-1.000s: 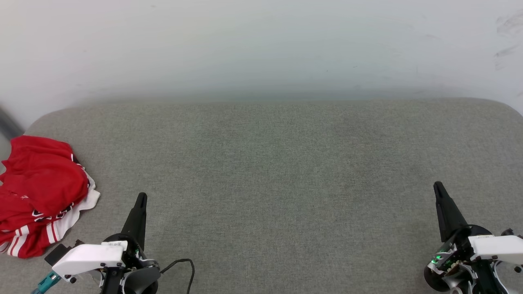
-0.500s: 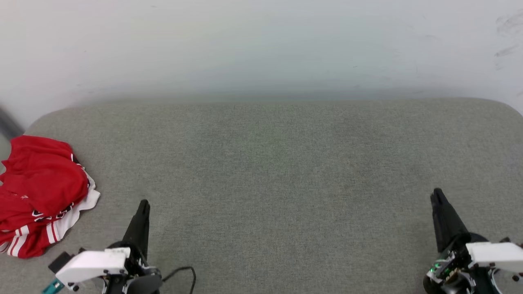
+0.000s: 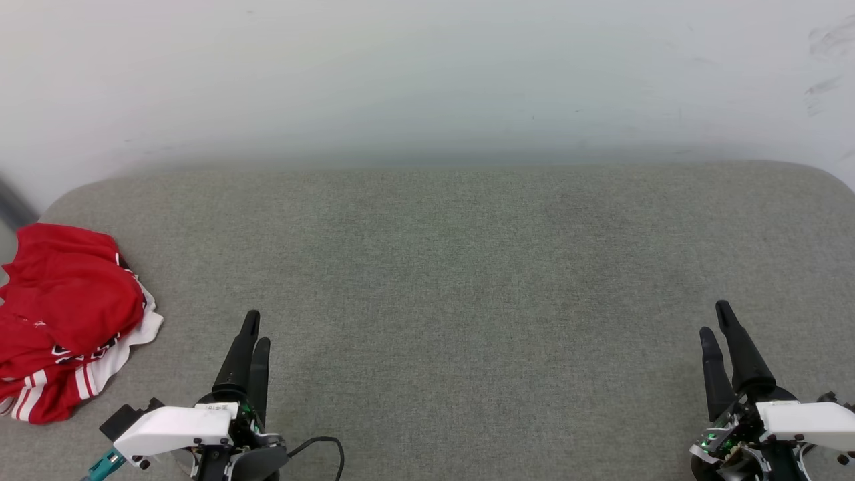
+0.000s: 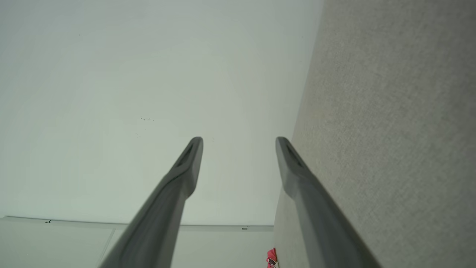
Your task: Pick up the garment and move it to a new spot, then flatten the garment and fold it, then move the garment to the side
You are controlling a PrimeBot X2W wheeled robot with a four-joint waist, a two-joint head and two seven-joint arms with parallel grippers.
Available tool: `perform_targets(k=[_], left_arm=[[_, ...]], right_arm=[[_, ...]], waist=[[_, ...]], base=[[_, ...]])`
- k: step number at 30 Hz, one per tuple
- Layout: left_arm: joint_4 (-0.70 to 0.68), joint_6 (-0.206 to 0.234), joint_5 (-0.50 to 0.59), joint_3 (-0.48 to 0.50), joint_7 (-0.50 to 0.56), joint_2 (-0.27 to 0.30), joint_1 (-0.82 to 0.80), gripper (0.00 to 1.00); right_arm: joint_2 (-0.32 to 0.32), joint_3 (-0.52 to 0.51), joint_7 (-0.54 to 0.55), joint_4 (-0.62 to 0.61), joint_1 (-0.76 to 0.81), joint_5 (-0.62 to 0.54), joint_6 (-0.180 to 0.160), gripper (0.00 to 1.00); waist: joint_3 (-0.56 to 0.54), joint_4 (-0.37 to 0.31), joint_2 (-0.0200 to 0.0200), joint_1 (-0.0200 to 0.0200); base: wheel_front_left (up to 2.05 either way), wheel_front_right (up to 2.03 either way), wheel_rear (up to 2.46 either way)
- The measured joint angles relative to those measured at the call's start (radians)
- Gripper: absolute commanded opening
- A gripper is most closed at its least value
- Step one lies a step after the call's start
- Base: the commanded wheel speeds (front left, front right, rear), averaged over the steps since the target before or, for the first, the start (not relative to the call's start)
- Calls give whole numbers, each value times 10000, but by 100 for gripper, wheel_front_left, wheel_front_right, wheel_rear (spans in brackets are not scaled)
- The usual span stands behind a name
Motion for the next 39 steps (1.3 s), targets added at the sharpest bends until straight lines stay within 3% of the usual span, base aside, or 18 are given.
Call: perform_targets(k=[7,15,39], left_arm=[[-332,0,568,-253,-303,4,-4,100],[-639,0,1919,-612,-629,8,-4,100],[-740,42,6311,-955,-1429,15,-4,100]], right_arm=[[-4,165,-320,-295,50,-510,0,100],[-42,209,-640,-566,169,-1699,0,100],[-234,433,-1271,-585,146,-7758,2,100]], waist=[[-25,-4,0,0],[-52,21,0,0],[-127,61,0,0]], base=[[0,0,0],[0,0,0],[0,0,0]])
